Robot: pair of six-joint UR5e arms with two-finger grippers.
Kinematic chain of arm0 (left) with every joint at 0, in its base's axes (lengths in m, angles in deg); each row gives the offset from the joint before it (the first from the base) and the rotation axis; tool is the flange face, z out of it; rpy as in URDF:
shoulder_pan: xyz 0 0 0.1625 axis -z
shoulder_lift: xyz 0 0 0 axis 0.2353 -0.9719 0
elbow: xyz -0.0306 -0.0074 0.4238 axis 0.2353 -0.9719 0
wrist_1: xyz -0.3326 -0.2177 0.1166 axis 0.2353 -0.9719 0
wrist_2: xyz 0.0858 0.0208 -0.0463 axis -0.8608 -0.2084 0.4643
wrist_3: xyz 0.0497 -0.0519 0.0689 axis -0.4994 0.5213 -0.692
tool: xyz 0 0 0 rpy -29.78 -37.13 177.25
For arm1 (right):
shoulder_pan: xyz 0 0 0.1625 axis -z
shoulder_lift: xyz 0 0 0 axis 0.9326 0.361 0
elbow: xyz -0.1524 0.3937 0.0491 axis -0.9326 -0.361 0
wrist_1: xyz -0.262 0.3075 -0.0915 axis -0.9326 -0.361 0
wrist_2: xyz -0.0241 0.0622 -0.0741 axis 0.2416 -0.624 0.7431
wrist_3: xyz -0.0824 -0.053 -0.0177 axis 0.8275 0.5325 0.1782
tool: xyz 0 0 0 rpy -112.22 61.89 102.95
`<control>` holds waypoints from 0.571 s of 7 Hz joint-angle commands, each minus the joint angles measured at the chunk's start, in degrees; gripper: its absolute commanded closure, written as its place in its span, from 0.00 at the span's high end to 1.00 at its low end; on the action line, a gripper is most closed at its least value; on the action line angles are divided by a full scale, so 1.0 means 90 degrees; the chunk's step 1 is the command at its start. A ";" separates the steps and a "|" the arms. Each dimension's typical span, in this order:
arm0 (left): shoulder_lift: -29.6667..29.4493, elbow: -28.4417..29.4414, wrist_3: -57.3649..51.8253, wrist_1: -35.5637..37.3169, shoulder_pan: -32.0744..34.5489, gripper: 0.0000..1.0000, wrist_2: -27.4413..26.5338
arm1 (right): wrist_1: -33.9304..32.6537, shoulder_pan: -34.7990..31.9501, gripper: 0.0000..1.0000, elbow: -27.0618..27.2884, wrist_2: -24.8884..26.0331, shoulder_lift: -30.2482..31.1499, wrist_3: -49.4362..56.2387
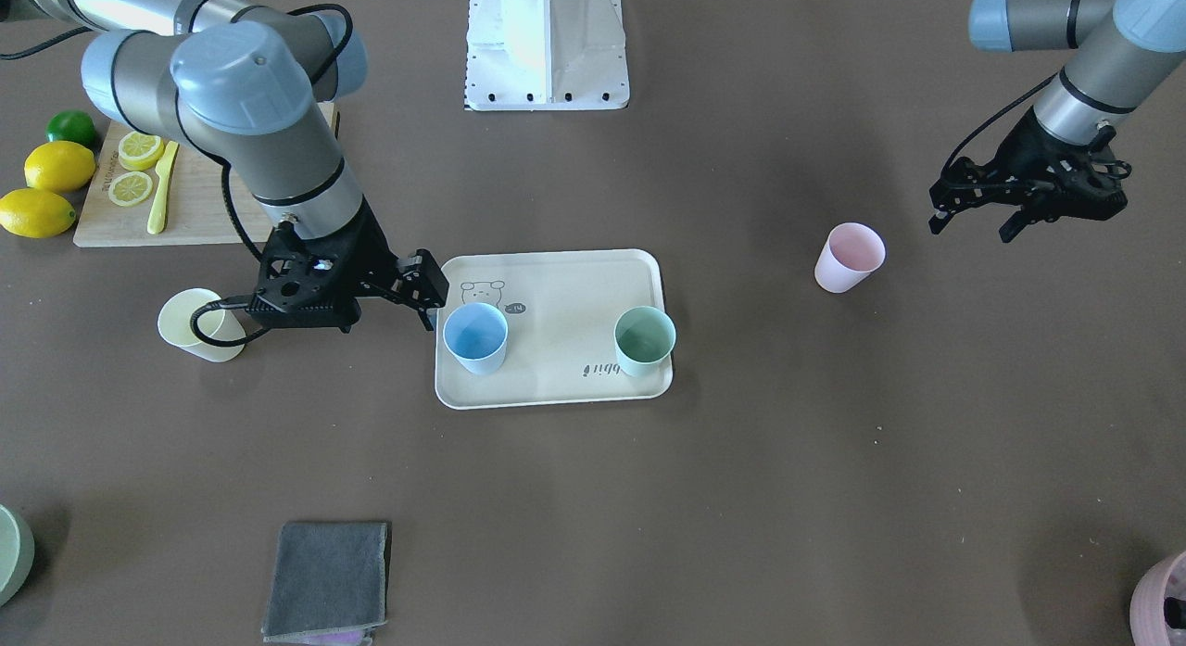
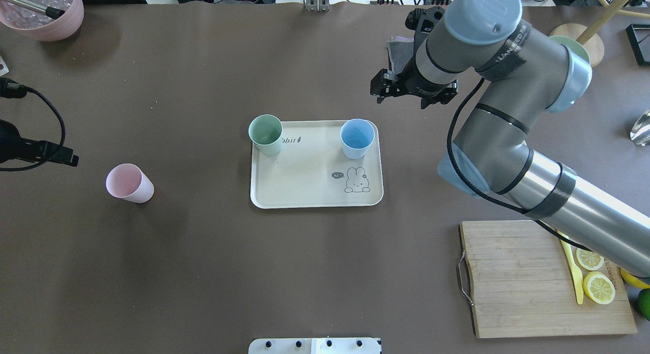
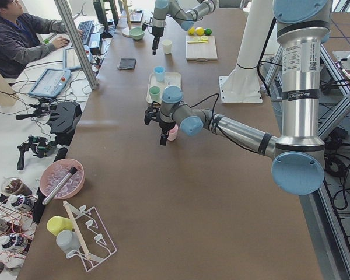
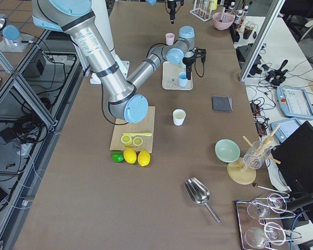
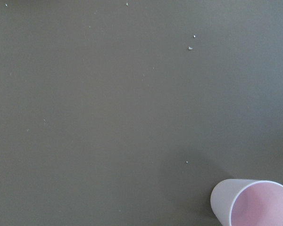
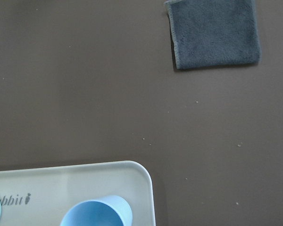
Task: Place all cups on tray
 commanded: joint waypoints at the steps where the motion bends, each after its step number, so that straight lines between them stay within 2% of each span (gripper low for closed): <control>1: -0.0261 0.0148 0.0729 -0.0147 -0.0456 0.97 -0.0071 | -0.0538 -0.0420 1.00 0.0737 -0.0227 0.0534 0.0909; 2: -0.0553 0.0372 0.0905 -0.0157 -0.0660 0.91 -0.0381 | -0.0529 -0.0596 1.00 0.0895 -0.0422 0.0847 0.1203; 4: -0.0654 0.0510 0.0917 -0.0157 -0.0701 0.58 -0.0404 | -0.0471 -0.0695 1.00 0.1004 -0.0433 0.1219 0.1517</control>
